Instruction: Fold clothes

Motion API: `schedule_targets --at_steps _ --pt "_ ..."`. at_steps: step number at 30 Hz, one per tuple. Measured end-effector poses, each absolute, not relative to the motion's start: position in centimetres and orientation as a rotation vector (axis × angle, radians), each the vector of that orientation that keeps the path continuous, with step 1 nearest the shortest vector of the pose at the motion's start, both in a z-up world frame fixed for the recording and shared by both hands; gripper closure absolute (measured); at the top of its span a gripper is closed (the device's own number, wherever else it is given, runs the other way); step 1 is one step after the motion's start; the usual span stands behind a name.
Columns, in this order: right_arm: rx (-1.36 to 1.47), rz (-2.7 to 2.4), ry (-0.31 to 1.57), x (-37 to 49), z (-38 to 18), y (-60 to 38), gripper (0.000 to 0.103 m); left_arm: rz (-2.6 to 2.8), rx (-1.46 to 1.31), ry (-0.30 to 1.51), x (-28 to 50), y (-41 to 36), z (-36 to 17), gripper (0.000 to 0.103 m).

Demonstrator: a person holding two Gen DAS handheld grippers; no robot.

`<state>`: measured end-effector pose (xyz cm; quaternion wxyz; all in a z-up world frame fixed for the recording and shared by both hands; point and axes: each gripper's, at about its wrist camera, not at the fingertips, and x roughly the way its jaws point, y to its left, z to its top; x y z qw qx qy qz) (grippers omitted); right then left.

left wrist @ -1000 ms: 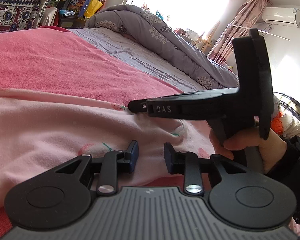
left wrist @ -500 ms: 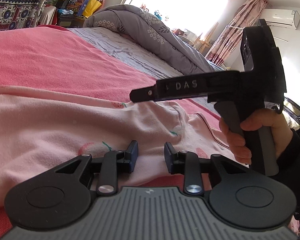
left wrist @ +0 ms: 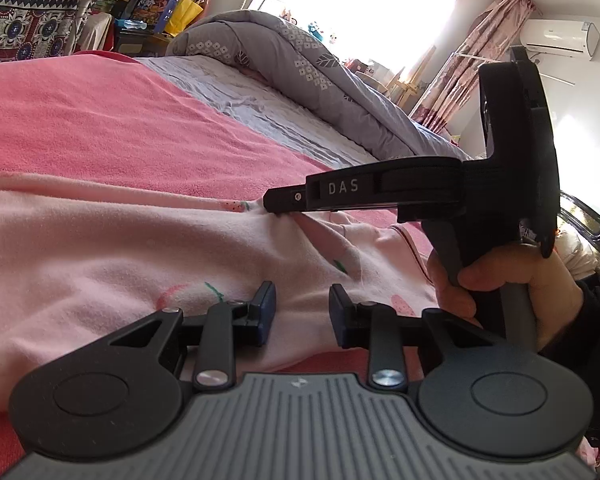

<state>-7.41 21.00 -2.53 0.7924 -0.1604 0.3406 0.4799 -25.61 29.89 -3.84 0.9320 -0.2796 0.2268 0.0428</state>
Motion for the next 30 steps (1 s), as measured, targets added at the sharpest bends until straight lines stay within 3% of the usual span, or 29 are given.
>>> schedule_targets --at_steps 13,18,22,26,30 --pt "-0.279 1.059 0.782 -5.4 -3.6 22.5 0.097 0.075 -0.581 0.459 -25.8 30.1 -3.9 0.062" --pt "-0.105 1.003 0.769 -2.7 0.0 17.5 0.092 0.070 -0.589 0.457 -25.8 30.2 -3.9 0.062" --pt "-0.193 0.924 0.757 -3.0 0.1 14.3 0.091 0.070 -0.589 0.457 -25.8 30.3 -3.9 0.062" --pt "-0.341 0.883 0.792 -4.5 -3.6 15.0 0.091 0.070 -0.586 0.457 -25.9 30.3 -4.0 0.062" --pt "-0.350 0.859 0.680 -4.0 -5.0 18.2 0.093 0.068 -0.589 0.456 -25.9 30.4 -4.1 0.062"
